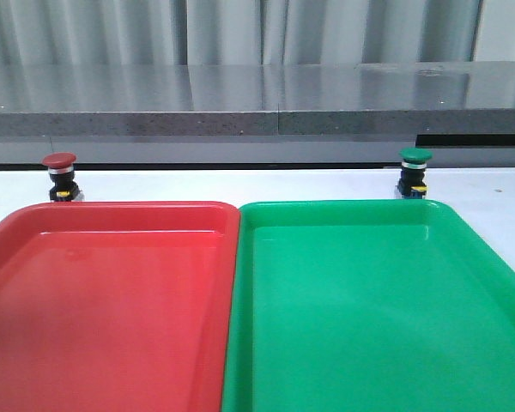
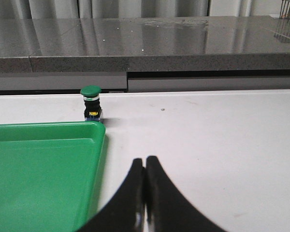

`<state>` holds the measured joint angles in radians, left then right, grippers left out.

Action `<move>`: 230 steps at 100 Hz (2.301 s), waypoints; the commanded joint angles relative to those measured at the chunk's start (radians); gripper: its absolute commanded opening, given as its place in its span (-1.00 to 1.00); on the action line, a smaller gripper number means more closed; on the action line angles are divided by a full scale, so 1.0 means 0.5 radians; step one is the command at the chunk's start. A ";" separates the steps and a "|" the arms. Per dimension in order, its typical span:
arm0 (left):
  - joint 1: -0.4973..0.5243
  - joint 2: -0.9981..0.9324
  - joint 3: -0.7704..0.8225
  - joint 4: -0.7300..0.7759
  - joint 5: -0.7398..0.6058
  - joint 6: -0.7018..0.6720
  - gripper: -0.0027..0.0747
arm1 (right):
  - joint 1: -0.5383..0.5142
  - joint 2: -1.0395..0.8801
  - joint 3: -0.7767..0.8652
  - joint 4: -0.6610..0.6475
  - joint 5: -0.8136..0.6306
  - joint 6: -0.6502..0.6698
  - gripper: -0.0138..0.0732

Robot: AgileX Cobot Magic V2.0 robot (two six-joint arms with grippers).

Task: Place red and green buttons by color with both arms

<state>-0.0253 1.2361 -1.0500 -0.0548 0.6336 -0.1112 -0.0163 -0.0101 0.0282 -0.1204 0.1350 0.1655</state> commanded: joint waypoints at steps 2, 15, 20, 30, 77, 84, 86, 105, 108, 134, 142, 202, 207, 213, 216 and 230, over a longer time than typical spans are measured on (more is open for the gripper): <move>-0.040 0.151 -0.196 -0.006 -0.153 0.004 0.78 | -0.012 -0.031 -0.032 -0.001 -0.158 -0.010 -0.84; -0.130 0.397 -0.375 0.004 -0.153 0.039 0.78 | -0.012 -0.031 -0.032 -0.001 -0.158 -0.010 -0.84; -0.154 0.493 -0.446 0.021 -0.153 0.039 0.78 | -0.012 -0.031 -0.032 -0.001 -0.158 -0.010 -0.84; -0.175 0.686 -0.592 0.025 -0.153 0.039 0.78 | -0.012 -0.031 -0.032 -0.001 -0.158 -0.010 -0.84; -0.189 1.312 -1.044 0.038 -0.165 0.039 0.78 | -0.012 -0.031 -0.032 -0.001 -0.158 -0.010 -0.84; -0.189 1.364 -1.068 0.038 -0.186 0.039 0.78 | -0.012 -0.031 -0.032 -0.001 -0.158 -0.010 -0.84; -0.189 1.378 -1.075 0.038 -0.186 0.039 0.78 | -0.012 -0.031 -0.032 -0.001 -0.158 -0.010 -0.84; -0.189 1.502 -1.144 0.038 -0.199 0.039 0.78 | -0.012 -0.031 -0.032 -0.001 -0.158 -0.010 -0.84; -0.189 1.509 -1.149 0.038 -0.203 0.039 0.78 | -0.012 -0.031 -0.032 -0.001 -0.158 -0.010 -0.84; -0.189 1.552 -1.158 0.047 -0.245 0.039 0.65 | -0.012 -0.031 -0.032 -0.001 -0.158 -0.010 -0.84; -0.189 1.561 -1.163 0.047 -0.238 0.039 0.64 | -0.012 -0.031 -0.032 -0.001 -0.158 -0.010 -0.84; -0.189 1.621 -1.162 0.047 -0.181 0.039 0.22 | -0.012 -0.031 -0.032 -0.001 -0.158 -0.010 -0.84; -0.189 1.621 -1.162 0.047 -0.177 0.039 0.08 | -0.012 -0.031 -0.032 -0.001 -0.158 -0.010 -0.84; -0.189 1.621 -1.162 0.047 -0.173 0.039 -0.10 | -0.012 -0.031 -0.032 -0.001 -0.158 -0.010 -0.84; -0.189 1.621 -1.162 0.047 -0.173 0.039 -0.19 | -0.012 -0.031 -0.032 -0.001 -0.158 -0.010 -0.84; -0.189 1.621 -1.190 0.047 -0.140 0.039 -0.52 | -0.012 -0.031 -0.032 -0.001 -0.158 -0.010 -0.84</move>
<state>-0.1157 2.1058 -1.6026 -0.0320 0.5868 -0.0900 -0.0163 -0.0101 0.0282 -0.1204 0.1350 0.1655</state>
